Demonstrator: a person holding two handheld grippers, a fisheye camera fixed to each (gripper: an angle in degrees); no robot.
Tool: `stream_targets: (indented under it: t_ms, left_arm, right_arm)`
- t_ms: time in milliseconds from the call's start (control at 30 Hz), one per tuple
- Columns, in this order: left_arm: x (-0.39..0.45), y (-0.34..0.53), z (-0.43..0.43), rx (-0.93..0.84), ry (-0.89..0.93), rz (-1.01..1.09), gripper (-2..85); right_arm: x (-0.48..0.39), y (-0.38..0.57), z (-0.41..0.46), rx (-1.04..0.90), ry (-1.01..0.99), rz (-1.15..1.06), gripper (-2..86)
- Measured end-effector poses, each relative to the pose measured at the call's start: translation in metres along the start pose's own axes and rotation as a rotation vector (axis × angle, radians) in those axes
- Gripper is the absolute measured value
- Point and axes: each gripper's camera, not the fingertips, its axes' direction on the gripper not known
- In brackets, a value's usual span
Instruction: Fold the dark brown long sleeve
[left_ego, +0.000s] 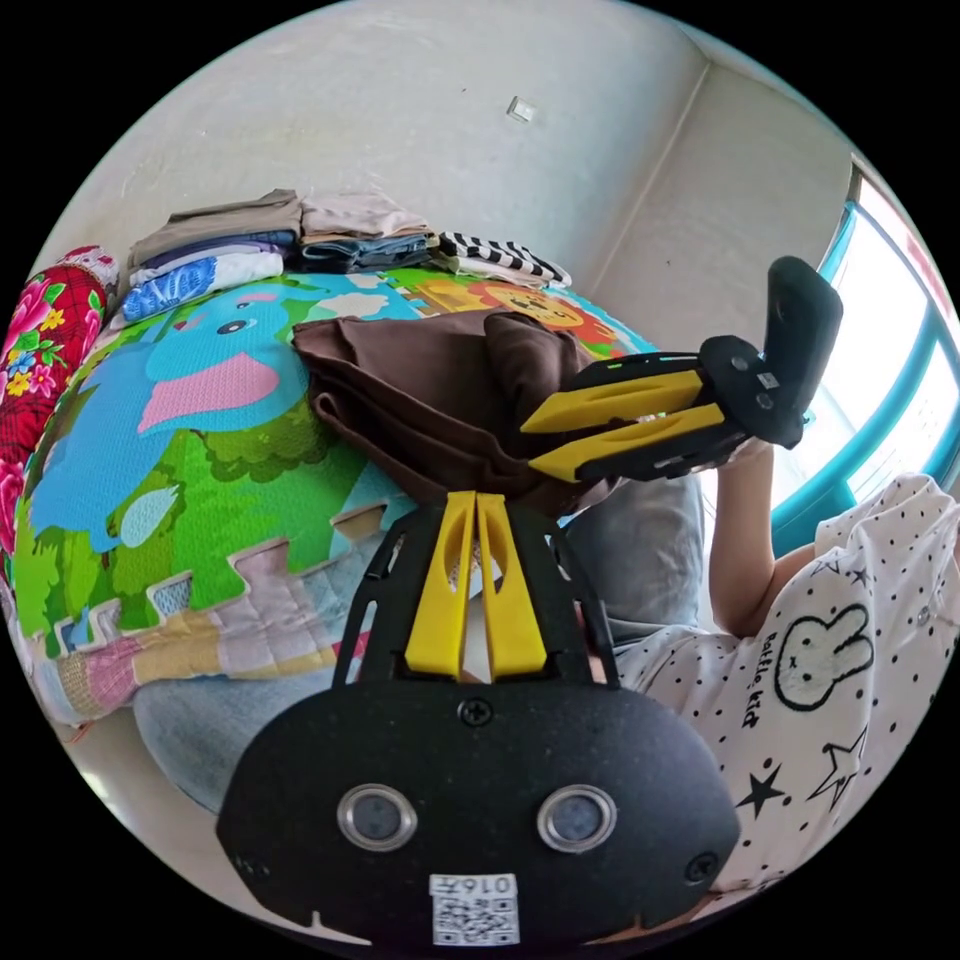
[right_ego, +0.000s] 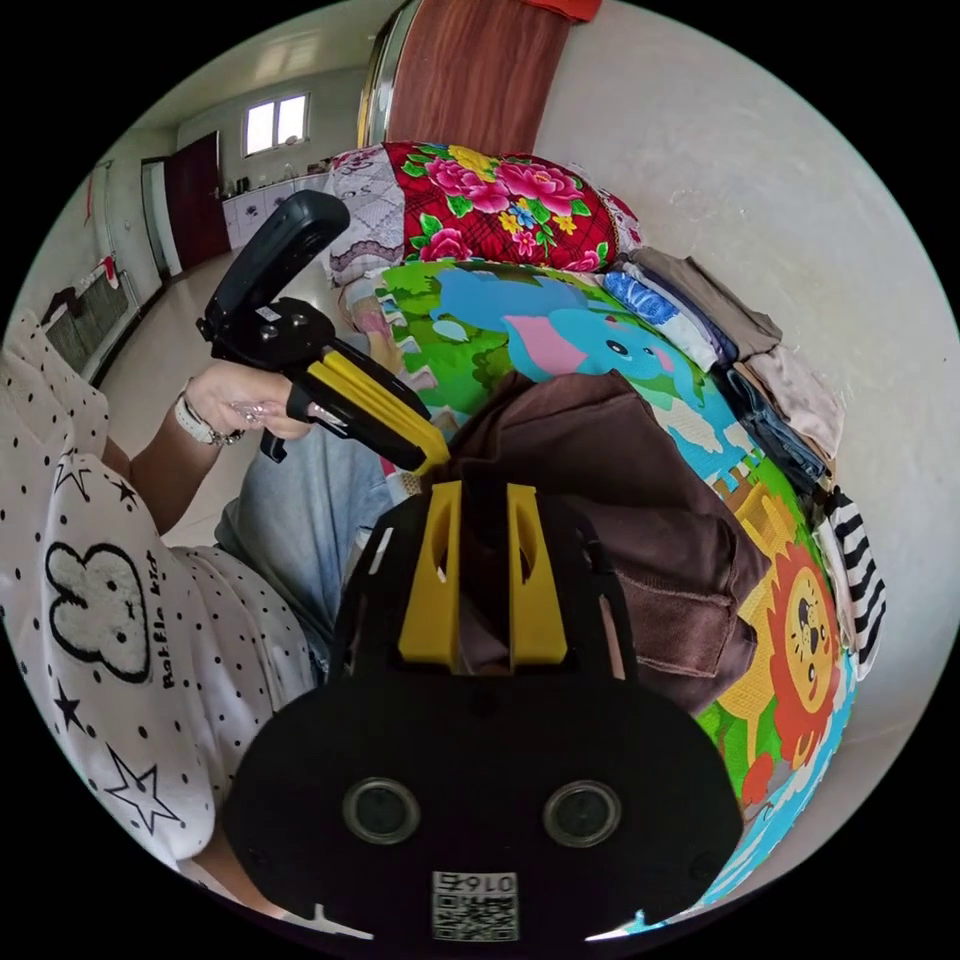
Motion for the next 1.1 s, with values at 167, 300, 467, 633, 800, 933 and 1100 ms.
stream_targets:
  t_ms: [167,300,467,633,800,933,1100]
  left_arm:
    - [-0.004,-0.001,-0.002,-0.009,-0.007,0.0,-0.9]
    - [-0.011,0.001,-0.011,-0.011,-0.008,0.013,-0.5]
    - [-0.029,0.004,-0.018,-0.003,0.02,-0.035,2.1]
    - [-0.043,0.004,-0.019,0.034,0.107,-0.098,4.1]
    - [-0.046,-0.004,-0.015,0.049,0.165,-0.112,5.0]
    - [-0.044,-0.008,-0.021,0.056,0.161,-0.081,5.6]
    - [-0.044,-0.007,-0.038,0.064,0.179,-0.013,7.4]
  right_arm:
    - [0.009,-0.008,0.01,-0.006,-0.056,0.003,6.0]
    - [0.016,-0.004,0.008,0.024,-0.117,-0.016,3.1]
    - [0.033,0.006,0.005,0.048,-0.162,-0.026,1.8]
    - [0.053,0.006,0.006,0.07,-0.215,0.025,1.3]
    - [0.062,0.001,0.008,0.063,-0.209,0.039,0.8]
    - [0.067,-0.002,0.007,0.05,-0.177,0.036,0.1]
    - [0.09,0.005,-0.006,0.114,-0.219,0.092,-0.1]
